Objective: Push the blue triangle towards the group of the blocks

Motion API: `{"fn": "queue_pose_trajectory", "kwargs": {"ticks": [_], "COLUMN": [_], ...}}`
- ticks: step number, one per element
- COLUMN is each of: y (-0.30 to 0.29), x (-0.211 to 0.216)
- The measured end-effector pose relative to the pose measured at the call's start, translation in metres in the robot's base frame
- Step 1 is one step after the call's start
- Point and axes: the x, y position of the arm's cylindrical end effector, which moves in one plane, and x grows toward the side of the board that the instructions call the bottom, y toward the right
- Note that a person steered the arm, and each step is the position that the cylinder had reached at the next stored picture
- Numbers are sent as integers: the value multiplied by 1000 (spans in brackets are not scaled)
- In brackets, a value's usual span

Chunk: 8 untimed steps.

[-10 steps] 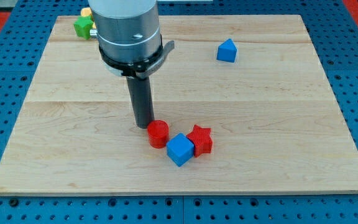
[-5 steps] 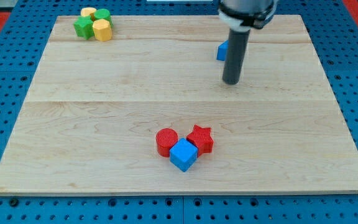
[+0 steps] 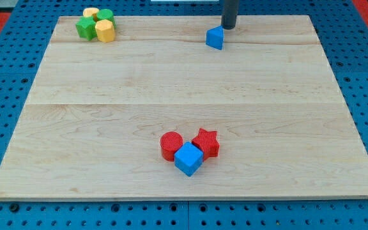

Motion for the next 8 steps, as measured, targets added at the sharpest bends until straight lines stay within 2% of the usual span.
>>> {"fn": "queue_pose_trajectory", "kwargs": {"ticks": [5,6,7,8], "y": [-12,-40,-63,-87], "x": [80,87,74,92]}}
